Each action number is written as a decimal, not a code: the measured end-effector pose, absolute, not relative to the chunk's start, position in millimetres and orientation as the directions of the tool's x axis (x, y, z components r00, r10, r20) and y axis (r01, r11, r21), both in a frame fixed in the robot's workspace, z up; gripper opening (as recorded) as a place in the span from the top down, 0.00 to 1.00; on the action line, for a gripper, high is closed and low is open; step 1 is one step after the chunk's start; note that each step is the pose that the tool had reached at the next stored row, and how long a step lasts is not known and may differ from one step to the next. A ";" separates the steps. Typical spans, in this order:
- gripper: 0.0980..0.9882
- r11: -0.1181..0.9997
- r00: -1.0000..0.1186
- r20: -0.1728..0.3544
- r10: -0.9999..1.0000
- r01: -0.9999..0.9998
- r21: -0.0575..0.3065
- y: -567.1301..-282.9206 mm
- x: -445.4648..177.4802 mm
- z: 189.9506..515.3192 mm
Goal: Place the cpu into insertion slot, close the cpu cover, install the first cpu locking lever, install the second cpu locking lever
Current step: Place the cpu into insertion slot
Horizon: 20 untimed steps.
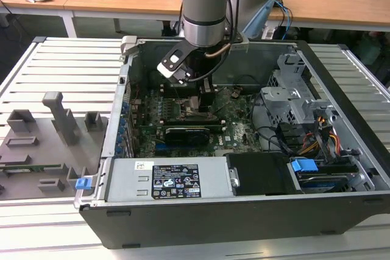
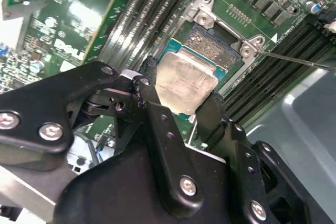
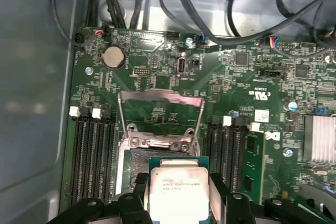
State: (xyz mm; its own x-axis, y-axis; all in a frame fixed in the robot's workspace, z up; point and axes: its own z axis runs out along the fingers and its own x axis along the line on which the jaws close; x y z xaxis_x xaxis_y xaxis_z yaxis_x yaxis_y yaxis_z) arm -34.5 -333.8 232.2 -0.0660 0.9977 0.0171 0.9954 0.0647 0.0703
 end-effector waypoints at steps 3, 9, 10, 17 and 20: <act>0.50 0.045 -0.047 0.017 0.999 0.996 0.070 -332.2 -34.7 229.6; 0.50 0.025 -0.026 0.017 1.000 0.997 0.070 -330.4 -37.8 226.0; 0.50 0.024 -0.026 0.017 1.000 0.997 0.070 -330.1 -38.6 225.3; 0.50 0.017 -0.018 0.015 1.000 0.997 0.070 -323.4 -39.1 216.6; 0.50 -0.013 0.012 0.014 1.000 0.997 0.070 -323.1 -39.7 213.7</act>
